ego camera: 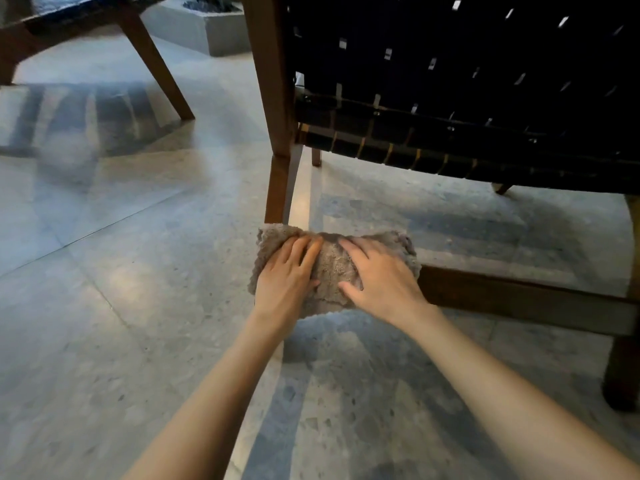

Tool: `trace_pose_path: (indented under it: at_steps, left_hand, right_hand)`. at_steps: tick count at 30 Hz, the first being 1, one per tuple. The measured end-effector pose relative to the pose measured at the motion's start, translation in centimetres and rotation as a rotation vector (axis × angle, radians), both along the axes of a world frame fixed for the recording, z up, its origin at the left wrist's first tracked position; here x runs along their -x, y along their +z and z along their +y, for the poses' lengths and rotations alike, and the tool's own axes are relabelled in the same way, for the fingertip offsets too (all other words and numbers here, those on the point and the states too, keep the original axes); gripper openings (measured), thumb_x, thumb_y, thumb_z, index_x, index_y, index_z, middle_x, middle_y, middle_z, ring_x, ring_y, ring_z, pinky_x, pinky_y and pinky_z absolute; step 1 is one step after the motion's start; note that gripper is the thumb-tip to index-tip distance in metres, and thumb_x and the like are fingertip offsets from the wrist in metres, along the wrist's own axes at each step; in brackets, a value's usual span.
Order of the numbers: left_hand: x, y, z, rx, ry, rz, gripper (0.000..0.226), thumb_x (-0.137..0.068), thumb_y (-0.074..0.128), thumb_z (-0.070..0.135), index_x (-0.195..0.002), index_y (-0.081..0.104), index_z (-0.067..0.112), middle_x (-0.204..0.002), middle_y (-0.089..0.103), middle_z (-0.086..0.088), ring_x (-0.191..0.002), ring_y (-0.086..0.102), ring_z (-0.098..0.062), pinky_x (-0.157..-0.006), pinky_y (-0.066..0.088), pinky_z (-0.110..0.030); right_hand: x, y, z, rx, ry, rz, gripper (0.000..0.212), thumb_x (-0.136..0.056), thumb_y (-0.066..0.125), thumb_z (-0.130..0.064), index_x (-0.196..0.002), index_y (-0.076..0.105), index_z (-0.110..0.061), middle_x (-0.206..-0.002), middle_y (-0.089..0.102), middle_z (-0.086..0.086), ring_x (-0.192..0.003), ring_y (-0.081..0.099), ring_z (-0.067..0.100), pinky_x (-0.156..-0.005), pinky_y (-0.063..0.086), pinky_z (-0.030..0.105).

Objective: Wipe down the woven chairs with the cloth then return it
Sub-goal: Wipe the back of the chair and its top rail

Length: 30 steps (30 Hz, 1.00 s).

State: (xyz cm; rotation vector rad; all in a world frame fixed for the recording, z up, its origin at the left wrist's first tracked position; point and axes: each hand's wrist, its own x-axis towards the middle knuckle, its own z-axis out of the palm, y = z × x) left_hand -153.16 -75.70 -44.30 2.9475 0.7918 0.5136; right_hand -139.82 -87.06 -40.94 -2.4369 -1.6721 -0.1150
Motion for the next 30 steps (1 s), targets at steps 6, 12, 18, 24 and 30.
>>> trace_pose_path:
  at_steps: [6, 12, 18, 24, 30]
  left_hand:
    - [-0.5, 1.2, 0.9, -0.16, -0.017, 0.133, 0.081, -0.074, 0.07, 0.052, -0.137, 0.044, 0.008, -0.13, 0.051, -0.011, -0.124, 0.048, -0.024, -0.101, 0.038, -0.03]
    - [-1.7, 1.5, 0.3, -0.393, 0.06, 0.247, 0.075, -0.063, 0.067, 0.069, -0.111, 0.065, 0.012, -0.101, 0.064, -0.003, -0.095, 0.063, -0.018, -0.086, 0.049, -0.027]
    - [-3.1, 1.5, -0.6, -0.336, 0.088, 0.296, 0.067, -0.036, 0.091, 0.032, -0.092, 0.066, 0.003, -0.083, 0.063, -0.014, -0.075, 0.062, -0.029, -0.073, 0.052, -0.036]
    - [-6.3, 2.2, -2.9, -0.347, 0.036, 0.428, 0.067, -0.045, 0.082, 0.039, -0.099, 0.062, 0.004, -0.085, 0.06, -0.013, -0.075, 0.06, -0.03, -0.07, 0.05, -0.039]
    - [-13.2, 3.4, -8.6, -0.321, -0.163, 0.596, 0.051, -0.069, 0.056, 0.039, -0.11, 0.045, 0.011, -0.102, 0.05, -0.007, -0.091, 0.051, -0.026, -0.081, 0.038, -0.036]
  right_hand:
    - [-1.5, -1.4, 2.1, 0.193, 0.049, -0.199, 0.092, -0.079, 0.056, -0.068, -0.148, 0.02, -0.02, -0.14, 0.044, 0.007, -0.12, 0.045, 0.031, -0.1, 0.033, 0.046]
    - [-2.7, -2.3, 2.3, 0.144, 0.135, -0.215, 0.092, -0.071, 0.065, -0.065, -0.141, 0.029, -0.017, -0.128, 0.053, 0.009, -0.108, 0.055, 0.031, -0.09, 0.042, 0.043]
    - [-3.9, -2.8, 1.4, 0.058, 0.219, -0.241, 0.085, -0.069, 0.066, -0.055, -0.137, 0.038, -0.012, -0.116, 0.058, 0.01, -0.095, 0.06, 0.031, -0.077, 0.047, 0.039]
    - [-7.2, -2.6, -2.2, 0.05, 0.249, -0.158, 0.082, -0.067, 0.071, -0.05, -0.133, 0.044, -0.009, -0.11, 0.06, 0.012, -0.09, 0.06, 0.031, -0.076, 0.046, 0.038]
    - [-12.9, -2.1, -9.2, 0.067, 0.191, -0.088, 0.069, -0.066, 0.073, -0.049, -0.119, 0.055, -0.007, -0.102, 0.063, 0.011, -0.088, 0.061, 0.033, -0.075, 0.046, 0.039]
